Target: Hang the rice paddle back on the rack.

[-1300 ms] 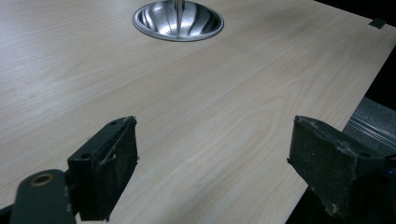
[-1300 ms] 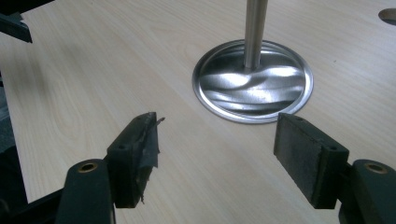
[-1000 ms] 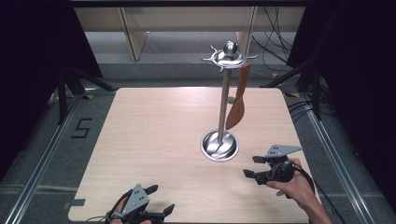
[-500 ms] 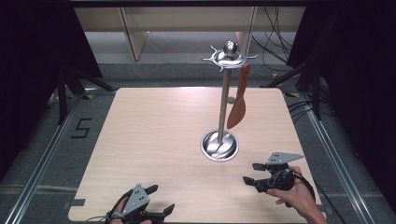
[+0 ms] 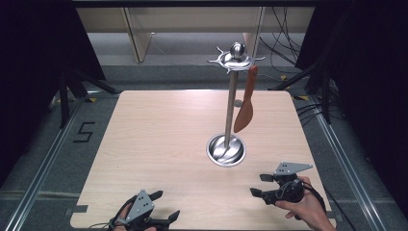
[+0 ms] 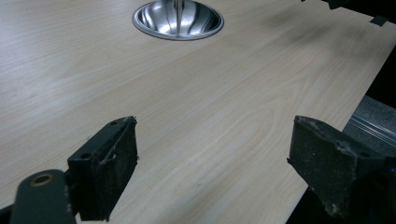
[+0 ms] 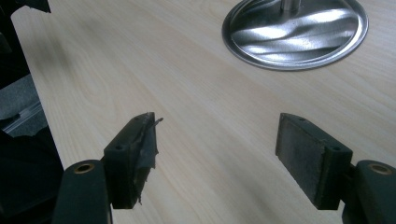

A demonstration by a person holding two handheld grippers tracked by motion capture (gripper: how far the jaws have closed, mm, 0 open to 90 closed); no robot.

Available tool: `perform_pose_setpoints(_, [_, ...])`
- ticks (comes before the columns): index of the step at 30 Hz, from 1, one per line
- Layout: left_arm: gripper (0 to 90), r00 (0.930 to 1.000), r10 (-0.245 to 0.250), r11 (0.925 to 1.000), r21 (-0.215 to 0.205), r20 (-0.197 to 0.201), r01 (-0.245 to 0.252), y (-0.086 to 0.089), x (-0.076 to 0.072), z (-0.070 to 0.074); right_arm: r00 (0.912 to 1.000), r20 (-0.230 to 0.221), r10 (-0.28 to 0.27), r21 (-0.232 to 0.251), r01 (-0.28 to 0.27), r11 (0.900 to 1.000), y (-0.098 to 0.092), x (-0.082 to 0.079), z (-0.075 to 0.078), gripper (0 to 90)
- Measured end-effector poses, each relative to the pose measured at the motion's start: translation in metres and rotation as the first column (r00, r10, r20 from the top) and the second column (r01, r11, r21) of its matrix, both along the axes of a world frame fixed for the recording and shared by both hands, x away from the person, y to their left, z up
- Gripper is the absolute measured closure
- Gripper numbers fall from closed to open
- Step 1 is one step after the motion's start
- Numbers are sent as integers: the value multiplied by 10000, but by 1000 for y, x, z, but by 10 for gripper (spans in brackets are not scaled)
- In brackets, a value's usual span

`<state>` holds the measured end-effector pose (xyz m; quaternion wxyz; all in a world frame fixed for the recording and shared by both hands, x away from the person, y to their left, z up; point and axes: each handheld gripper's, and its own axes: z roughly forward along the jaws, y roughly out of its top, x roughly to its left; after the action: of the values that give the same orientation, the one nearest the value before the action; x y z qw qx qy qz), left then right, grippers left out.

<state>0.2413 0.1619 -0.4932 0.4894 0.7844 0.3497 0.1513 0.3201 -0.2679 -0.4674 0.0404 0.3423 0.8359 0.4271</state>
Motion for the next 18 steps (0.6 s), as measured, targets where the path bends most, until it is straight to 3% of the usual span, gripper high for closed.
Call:
perform_pose_setpoints(1, [148,10000,31,10000,66,-28,-30,0,0,0,9994,-342,-112,50,114,9999,1,-3,0,302])
perform_pose_setpoints(2, [148,10000,82,9999,-71,-39,-82,-1,-1,0,9993,-303,-235,-18,235,9997,1,-4,0,302])
perform_pose_setpoints(3, [147,10000,20,10000,73,-20,-20,0,0,0,9997,125,-192,-224,195,9996,-1,-2,0,301])
perform_pose_setpoints(4, [148,10000,65,9999,-120,-27,-66,-1,0,0,9991,-276,-320,-84,318,9995,-1,-5,0,300])
perform_pose_setpoints(5, [148,10000,65,9999,-109,-29,-66,-1,0,0,9988,-322,-382,-142,377,9992,-1,-6,0,298])
perform_pose_setpoints(6, [147,9999,115,9999,-106,-60,-116,-1,-1,0,9997,-5,-235,-234,234,9995,-2,-5,-2,298])
perform_pose_setpoints(7, [148,9999,106,9999,-102,-58,-107,-1,-1,0,9986,-382,-364,-177,358,9992,-2,-7,-1,298])
perform_pose_setpoints(9, [148,9999,100,9999,-96,-54,-100,-1,-1,0,9996,58,-281,-369,283,9989,-5,-6,-3,295])
perform_pose_setpoints(10, [148,9999,116,9999,-121,-62,-117,-1,-1,0,9984,-254,-513,-258,506,9984,-4,-9,-3,293])
perform_pose_setpoints(11, [147,10000,82,10000,-23,-54,-83,-1,-1,0,9984,-275,-484,-259,477,9985,-4,-9,-3,292])
perform_pose_setpoints(13, [148,10000,-45,10000,-47,-3,45,0,0,-1,9986,-25,-519,-337,518,9981,-6,-9,-4,290])
perform_pose_setpoints(15, [148,10000,-2,10000,11,-18,2,0,0,0,9989,-150,-455,-211,452,9988,-7,-10,-5,287])
perform_pose_setpoints(18, [148,10000,-18,10000,-2,-17,18,0,0,0,9991,39,-423,-486,424,9979,-10,-10,-6,283])
